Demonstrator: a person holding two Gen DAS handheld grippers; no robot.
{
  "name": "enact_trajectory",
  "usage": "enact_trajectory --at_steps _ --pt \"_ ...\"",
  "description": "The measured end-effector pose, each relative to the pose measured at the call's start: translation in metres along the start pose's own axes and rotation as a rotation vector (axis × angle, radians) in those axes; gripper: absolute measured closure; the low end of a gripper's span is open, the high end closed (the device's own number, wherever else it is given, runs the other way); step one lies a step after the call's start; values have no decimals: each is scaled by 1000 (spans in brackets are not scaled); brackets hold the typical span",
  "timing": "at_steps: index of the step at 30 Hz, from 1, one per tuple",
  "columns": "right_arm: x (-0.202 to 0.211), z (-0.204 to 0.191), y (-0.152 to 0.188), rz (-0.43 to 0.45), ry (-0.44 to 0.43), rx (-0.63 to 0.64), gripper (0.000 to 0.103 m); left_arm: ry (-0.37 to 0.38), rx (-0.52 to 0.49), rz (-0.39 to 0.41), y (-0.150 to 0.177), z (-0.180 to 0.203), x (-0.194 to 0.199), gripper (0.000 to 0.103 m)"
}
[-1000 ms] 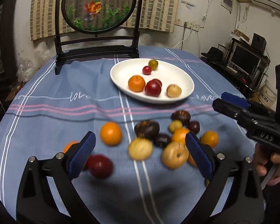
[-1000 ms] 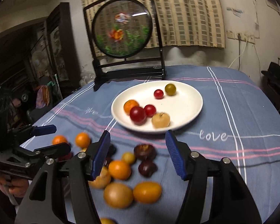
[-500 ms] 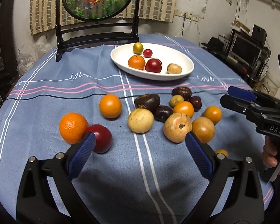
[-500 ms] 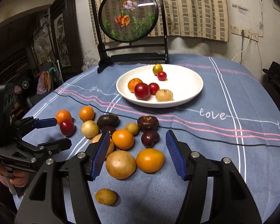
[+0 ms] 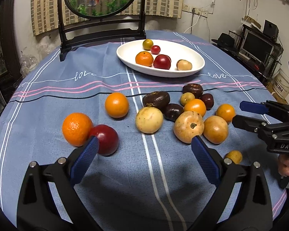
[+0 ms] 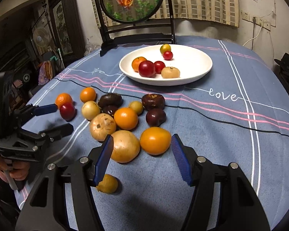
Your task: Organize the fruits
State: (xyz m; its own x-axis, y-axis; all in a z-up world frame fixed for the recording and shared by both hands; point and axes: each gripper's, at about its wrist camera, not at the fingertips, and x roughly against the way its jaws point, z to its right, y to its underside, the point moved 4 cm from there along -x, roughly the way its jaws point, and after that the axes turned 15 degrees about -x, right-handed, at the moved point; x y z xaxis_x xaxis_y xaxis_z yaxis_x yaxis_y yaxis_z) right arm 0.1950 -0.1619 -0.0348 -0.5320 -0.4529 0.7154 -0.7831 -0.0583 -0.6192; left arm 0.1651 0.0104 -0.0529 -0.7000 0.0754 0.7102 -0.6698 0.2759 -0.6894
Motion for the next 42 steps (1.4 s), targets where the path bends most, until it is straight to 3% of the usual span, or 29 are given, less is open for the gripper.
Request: enact_trajectory --at_steps 5,15,22,24,27,34,42 --pt "-10 8 1 -36 -8 -39 56 15 0 -15 1 1 -3 5" --pt "-25 23 -9 -48 -30 -125 58 62 -1 -13 0 10 -6 5" --pt "-24 23 -10 -38 -46 -137 61 96 -57 0 -5 24 -7 7" --pt "-21 24 -12 -29 -54 -147 61 109 -92 -1 -9 30 -10 20" --pt "-19 26 -11 -26 -48 -152 61 107 -141 -21 -13 38 -19 29" --pt "-13 25 -12 -14 -56 -153 61 124 -170 -62 -14 42 -33 29" --pt "-9 26 -11 -15 -57 -156 61 111 -251 -42 -17 52 -36 29"
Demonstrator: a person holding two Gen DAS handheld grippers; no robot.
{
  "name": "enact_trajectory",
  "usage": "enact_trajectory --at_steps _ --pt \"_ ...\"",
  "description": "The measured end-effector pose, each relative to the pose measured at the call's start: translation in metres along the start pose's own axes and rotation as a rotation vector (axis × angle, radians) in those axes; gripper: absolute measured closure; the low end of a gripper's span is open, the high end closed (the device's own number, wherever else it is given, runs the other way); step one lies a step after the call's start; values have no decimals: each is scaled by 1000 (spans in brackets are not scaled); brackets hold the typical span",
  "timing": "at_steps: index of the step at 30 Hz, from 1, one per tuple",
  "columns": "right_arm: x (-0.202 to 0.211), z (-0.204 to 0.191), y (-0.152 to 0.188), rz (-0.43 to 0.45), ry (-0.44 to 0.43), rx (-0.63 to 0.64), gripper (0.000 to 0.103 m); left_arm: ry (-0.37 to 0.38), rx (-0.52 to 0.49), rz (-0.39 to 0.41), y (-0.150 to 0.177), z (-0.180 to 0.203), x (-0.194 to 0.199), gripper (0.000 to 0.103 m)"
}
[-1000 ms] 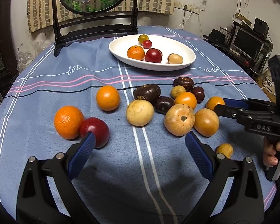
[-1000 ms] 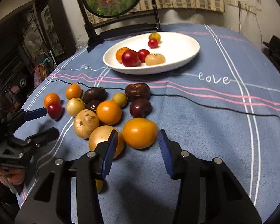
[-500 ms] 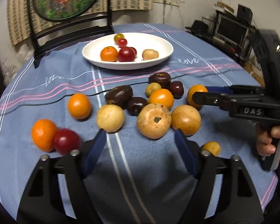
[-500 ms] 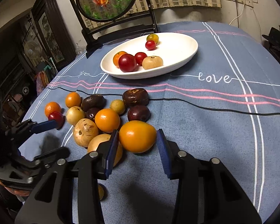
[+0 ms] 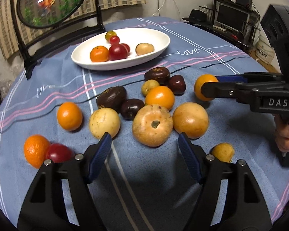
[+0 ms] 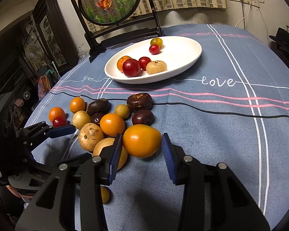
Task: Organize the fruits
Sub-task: 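Grasp a beige round fruit with the left tool while the right tool grasps an orange fruit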
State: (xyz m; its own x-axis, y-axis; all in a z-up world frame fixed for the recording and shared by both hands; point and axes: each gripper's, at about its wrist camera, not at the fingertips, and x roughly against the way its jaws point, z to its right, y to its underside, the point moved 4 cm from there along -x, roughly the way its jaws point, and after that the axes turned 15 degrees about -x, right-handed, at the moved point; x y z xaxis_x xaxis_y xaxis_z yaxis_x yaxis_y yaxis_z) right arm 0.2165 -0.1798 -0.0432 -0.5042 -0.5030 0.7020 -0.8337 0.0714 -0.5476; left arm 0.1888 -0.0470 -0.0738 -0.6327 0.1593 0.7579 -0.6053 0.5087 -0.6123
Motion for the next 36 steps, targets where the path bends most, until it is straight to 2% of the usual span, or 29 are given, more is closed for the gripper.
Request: enact_trajectory --at_steps 4,5,6,8,13,23,28,32,36 --pt "0 -1 1 -5 1 2 61 -49 -72 7 -5 8 -3 35" --pt "-1 -1 1 -7 1 1 61 -54 -79 7 -6 8 -3 41" --pt "-1 -1 1 -9 2 2 61 -49 -86 1 -6 10 -5 52" --pt "-2 -2 2 -13 4 3 61 -26 -85 -16 -6 10 -10 58" --pt "-4 -3 2 -18 4 11 61 -49 -107 -20 -7 13 -12 58" --pt "-4 -2 4 -13 6 10 61 -35 -53 11 -7 7 -1 58" --pt "1 -5 2 25 -2 22 61 -2 17 66 -9 -4 17 59" --pt "6 -10 0 46 -55 24 61 45 69 100 -11 -11 26 59" --pt "6 -15 -10 39 -112 -3 61 115 105 100 -24 -24 33 59"
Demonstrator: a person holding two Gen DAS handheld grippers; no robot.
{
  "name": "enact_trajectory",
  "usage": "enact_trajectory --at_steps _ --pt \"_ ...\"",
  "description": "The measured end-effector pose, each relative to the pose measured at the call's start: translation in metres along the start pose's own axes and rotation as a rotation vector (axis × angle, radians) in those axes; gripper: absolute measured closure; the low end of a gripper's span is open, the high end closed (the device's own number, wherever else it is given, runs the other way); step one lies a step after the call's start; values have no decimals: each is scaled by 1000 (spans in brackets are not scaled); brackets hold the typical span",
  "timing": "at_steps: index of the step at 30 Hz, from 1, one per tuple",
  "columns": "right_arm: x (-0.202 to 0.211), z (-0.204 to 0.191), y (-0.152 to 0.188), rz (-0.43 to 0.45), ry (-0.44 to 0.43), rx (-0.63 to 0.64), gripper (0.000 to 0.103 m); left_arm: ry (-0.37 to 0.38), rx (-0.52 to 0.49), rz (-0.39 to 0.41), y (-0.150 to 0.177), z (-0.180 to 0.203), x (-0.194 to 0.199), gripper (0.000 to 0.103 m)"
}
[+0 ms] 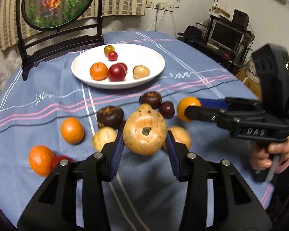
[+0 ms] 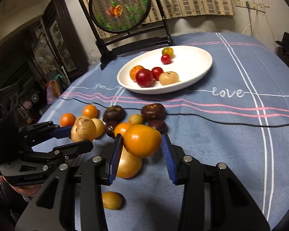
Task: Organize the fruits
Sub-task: 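Grasp a beige round fruit with the left tool while the right tool grasps an orange fruit, then carry both fruits onto the white plate and open both tools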
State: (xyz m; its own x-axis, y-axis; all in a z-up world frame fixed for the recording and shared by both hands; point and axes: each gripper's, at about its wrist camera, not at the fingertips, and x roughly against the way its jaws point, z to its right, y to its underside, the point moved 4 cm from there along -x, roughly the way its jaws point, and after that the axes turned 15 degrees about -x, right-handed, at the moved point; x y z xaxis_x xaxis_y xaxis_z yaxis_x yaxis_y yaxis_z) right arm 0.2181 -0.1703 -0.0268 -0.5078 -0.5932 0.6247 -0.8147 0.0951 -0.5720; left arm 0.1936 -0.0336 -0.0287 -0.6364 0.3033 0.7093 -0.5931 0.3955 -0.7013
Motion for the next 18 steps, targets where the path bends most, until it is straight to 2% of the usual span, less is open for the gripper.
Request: enact_trajectory --at_steps 7,12,18 --pt "0 -12 -49 91 -15 -8 61 -33 22 47 -53 -46 4 59" --pt "-24 -14 -91 178 46 30 62 -103 42 28 -83 -77 -32 59" --pt "-59 3 -114 204 154 63 65 -131 71 -52 -104 -101 -92 59"
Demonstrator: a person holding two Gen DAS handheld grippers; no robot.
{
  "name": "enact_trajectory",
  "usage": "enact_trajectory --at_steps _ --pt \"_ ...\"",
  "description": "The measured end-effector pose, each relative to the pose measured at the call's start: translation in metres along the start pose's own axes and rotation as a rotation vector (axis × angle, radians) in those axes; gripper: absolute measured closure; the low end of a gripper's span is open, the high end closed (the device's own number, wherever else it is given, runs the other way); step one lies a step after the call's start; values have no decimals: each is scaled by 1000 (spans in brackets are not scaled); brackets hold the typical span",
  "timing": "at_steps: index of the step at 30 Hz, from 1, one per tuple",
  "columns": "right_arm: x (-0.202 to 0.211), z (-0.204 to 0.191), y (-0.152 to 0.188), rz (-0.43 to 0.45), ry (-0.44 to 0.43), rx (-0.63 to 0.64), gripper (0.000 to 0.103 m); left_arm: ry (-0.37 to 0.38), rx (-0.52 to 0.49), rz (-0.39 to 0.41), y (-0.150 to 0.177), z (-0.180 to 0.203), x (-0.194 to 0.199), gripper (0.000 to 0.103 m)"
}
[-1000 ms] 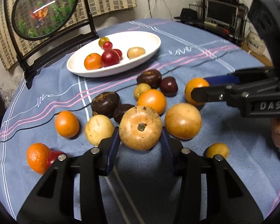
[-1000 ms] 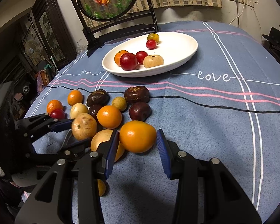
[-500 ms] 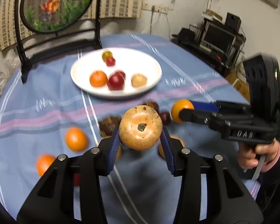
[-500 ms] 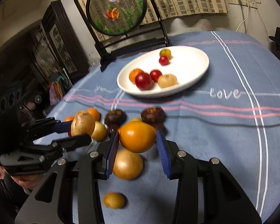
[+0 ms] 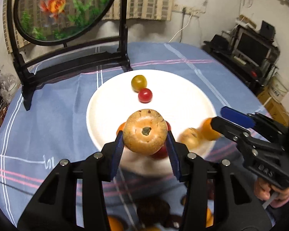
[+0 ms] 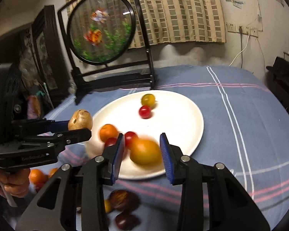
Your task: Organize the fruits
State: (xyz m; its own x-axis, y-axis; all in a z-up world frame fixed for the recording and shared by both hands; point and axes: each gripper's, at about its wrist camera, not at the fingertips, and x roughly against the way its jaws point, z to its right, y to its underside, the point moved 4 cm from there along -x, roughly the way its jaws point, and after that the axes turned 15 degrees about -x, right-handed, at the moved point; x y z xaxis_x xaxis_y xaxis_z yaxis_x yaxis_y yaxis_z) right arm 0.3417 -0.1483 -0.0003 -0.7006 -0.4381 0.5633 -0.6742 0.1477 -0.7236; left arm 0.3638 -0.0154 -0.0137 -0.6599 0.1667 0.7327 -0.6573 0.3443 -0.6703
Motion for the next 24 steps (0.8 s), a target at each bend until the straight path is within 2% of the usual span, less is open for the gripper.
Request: enact_trajectory --at_steps 4,8,10,12,14,17,20,24 --pt "-14 13 -2 -33 -9 -21 66 11 25 -35 -2 -1 -25 59" --pt "-3 16 -7 -11 -31 -34 66 26 46 -20 1 -2 -17 58" --pt "10 12 -9 4 -46 -34 64 29 53 -4 4 -2 -2 54" --pt "26 7 -9 9 -74 -36 56 11 44 50 6 -1 23 34" --pt "42 2 -4 14 -96 -28 53 -7 37 99 11 2 50 27" --pt "61 -3 8 17 -112 -32 50 -10 19 136 20 9 78 27" --pt "76 -7 29 -24 -150 -32 50 -26 27 178 43 13 110 26" --pt "87 -19 64 -104 -170 40 50 -45 33 165 86 19 129 20"
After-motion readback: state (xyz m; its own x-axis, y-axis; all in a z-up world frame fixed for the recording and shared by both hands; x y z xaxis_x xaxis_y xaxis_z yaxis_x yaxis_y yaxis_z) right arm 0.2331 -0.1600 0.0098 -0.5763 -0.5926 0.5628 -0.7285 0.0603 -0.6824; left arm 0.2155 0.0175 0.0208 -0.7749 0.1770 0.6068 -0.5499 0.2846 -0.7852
